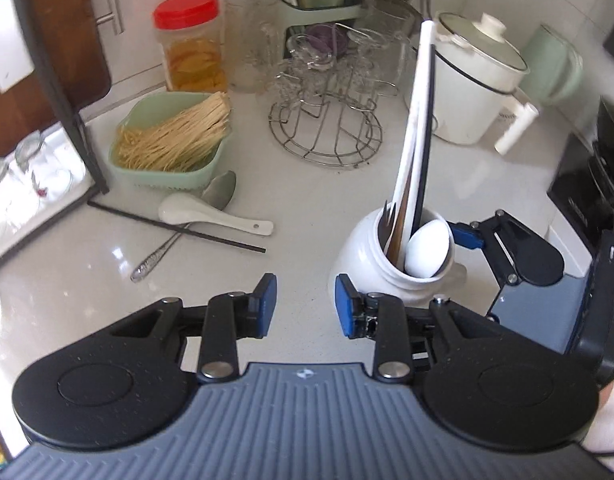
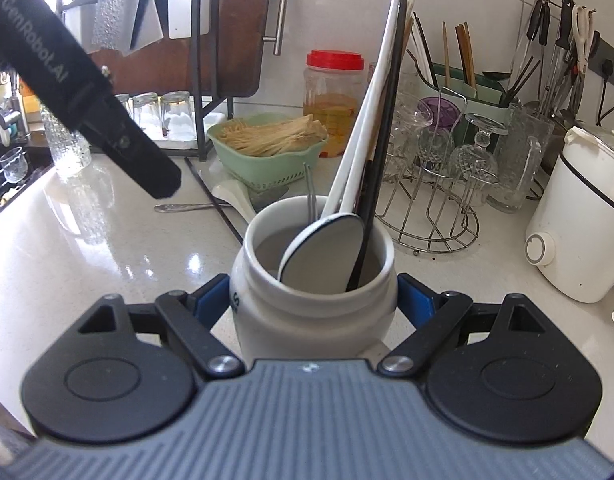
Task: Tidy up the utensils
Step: 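Withdraw the left gripper and move it toward the black chopstick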
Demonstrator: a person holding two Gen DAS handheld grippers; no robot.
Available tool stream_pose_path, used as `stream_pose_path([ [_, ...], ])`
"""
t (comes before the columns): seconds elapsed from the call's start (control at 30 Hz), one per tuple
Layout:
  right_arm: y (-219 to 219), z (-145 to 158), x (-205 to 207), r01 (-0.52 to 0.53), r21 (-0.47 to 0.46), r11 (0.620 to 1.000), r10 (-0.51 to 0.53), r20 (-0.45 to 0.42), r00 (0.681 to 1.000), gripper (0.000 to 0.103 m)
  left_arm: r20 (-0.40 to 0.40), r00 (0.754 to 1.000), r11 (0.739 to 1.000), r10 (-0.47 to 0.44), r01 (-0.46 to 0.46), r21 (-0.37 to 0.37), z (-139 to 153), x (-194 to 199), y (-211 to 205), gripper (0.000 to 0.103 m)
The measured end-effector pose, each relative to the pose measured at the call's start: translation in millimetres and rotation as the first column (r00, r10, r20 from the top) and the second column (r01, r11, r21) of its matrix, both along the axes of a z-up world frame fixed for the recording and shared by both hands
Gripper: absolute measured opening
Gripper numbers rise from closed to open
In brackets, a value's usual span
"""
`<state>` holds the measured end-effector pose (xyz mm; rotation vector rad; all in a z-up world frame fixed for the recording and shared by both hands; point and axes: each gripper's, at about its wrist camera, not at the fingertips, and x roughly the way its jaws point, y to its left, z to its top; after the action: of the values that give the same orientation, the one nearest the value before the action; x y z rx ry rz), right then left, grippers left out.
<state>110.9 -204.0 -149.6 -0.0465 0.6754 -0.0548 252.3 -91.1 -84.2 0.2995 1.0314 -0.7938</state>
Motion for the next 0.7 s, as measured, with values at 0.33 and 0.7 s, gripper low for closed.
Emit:
stream_pose_path([
  [0.33,2,2,4,0.024,-0.004,1.0,-0.024,-0.018,1.0,0.091,-0.017,0.994,0.994,0.11,-0.11,-0.026,-33,-14,15,0.037],
  [0.7,3,3,8,0.041,-0.006,0.999,-0.042,-0.044,0.998,0.091,0.0,0.986,0.985,0.166,-0.166,-0.04,-49,9,48,0.044],
])
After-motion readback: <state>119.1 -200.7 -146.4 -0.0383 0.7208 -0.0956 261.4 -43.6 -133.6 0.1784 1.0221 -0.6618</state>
